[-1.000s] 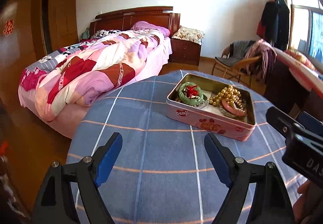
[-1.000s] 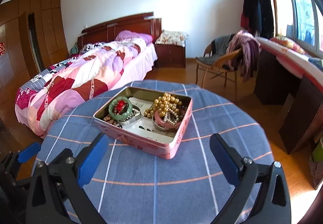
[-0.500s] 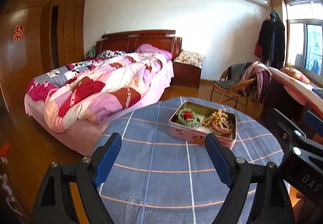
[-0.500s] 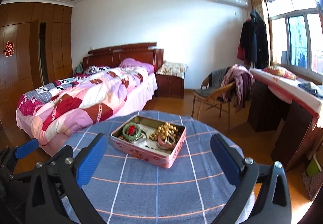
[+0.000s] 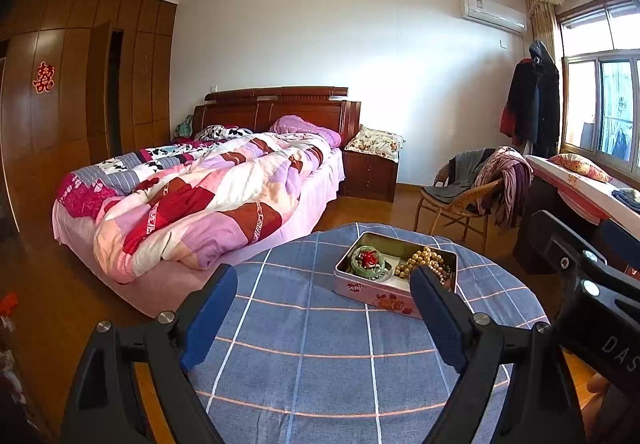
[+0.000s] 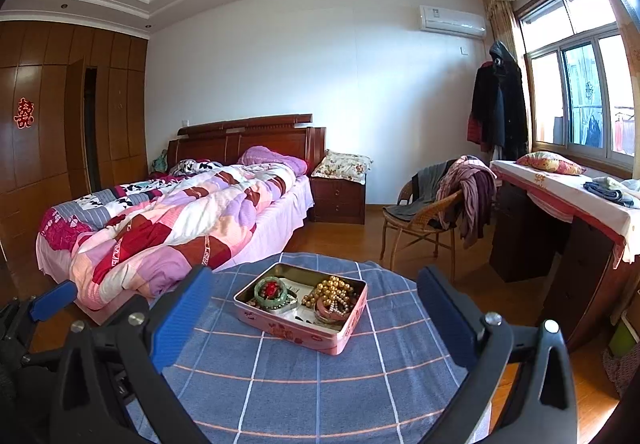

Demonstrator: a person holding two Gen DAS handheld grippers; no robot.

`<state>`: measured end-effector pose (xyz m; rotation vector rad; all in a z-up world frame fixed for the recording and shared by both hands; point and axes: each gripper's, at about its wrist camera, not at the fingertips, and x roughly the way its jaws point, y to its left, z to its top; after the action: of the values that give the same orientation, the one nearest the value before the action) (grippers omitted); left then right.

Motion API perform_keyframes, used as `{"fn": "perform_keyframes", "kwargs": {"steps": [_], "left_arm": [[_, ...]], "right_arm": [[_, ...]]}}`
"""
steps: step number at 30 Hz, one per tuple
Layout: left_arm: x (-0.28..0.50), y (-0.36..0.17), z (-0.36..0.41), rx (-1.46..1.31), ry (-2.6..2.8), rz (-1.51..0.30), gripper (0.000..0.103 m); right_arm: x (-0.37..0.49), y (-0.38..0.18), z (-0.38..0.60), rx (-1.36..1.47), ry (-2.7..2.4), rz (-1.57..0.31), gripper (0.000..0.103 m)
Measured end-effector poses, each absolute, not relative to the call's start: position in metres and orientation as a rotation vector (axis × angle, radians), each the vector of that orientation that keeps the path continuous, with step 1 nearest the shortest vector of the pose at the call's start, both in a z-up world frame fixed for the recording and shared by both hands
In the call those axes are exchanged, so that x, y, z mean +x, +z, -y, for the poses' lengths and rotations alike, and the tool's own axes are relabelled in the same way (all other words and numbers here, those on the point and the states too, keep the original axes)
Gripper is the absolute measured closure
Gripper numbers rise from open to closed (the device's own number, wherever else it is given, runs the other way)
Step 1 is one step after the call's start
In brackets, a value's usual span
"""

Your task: Organize jewelry

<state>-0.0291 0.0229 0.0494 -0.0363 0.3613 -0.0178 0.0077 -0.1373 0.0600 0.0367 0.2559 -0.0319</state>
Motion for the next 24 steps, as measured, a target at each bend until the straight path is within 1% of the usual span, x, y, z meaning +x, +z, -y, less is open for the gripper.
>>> {"fn": "perform_keyframes", "kwargs": {"steps": [24], "left_arm": [[-0.0301, 0.0465, -0.0197, -0.033, -0.019, -0.354, 0.015]], "right_arm": [[0.0067, 0.0605, 0.1377, 0.044, -0.031, -0.266, 0.000]]}}
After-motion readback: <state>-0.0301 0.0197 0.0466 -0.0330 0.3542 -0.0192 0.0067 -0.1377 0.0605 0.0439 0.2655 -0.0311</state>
